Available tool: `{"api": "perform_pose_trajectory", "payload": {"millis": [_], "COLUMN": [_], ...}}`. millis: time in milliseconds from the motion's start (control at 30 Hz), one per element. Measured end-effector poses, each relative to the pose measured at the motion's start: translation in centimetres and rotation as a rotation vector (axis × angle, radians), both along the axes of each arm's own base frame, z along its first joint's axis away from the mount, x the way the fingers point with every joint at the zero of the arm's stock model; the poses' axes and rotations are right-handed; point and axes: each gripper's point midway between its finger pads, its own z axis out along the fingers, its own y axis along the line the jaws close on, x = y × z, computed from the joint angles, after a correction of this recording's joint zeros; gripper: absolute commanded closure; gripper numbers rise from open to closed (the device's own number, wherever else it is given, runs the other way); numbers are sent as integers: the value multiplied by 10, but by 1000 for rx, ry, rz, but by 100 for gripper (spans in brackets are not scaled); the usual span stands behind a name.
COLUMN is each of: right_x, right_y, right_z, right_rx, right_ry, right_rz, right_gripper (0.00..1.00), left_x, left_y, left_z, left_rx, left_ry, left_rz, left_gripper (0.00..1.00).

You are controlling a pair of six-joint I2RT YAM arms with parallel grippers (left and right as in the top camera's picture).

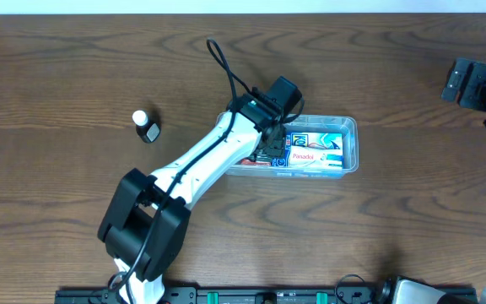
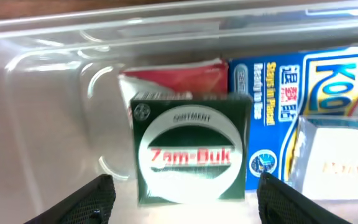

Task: Pack container
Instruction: 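Release the green box and move left gripper to the dark bottle, then grasp the white-capped dark bottle with left gripper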

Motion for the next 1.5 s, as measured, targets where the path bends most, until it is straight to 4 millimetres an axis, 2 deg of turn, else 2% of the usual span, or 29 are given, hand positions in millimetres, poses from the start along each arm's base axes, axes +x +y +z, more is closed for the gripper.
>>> {"api": "perform_pose_trajectory", "payload": {"millis": [167, 333, 400, 500, 600, 700, 800, 1033, 1167, 1267, 1500], "right_x": [0, 0, 0, 0, 0, 0, 0, 0, 0, 0, 0], "right_y": [0, 0, 0, 0, 0, 0, 0, 0, 0, 0, 0], "right_z": [0, 0, 0, 0, 0, 0, 0, 0, 0, 0, 0], "right_rx": [0, 0, 0, 0, 0, 0, 0, 0, 0, 0, 0], "right_ry": [0, 0, 0, 0, 0, 0, 0, 0, 0, 0, 0], "right_rz": [0, 0, 0, 0, 0, 0, 0, 0, 0, 0, 0], "right_gripper": [1, 1, 1, 1, 1, 1, 1, 1, 1, 1, 1], "left_x": [-11, -16, -13, -2, 12, 25, 35, 54, 57, 61, 68], "left_y": [9, 29, 49, 91, 137, 180, 213, 256, 263, 260, 258], "left_z": [31, 79, 98, 121, 127, 122, 112, 79, 52, 34, 3], "left_rx": [5, -25, -35, -35, -12, 24, 61, 103, 97, 89, 92], "left_ry": [5, -56, -88, -131, -146, -135, -118, -56, 19, 58, 108], "left_rz": [-3, -25, -10, 59, 140, 190, 198, 196, 157, 116, 62], "left_gripper": [27, 16, 14, 14, 11, 7, 7, 7, 7, 7, 8]}}
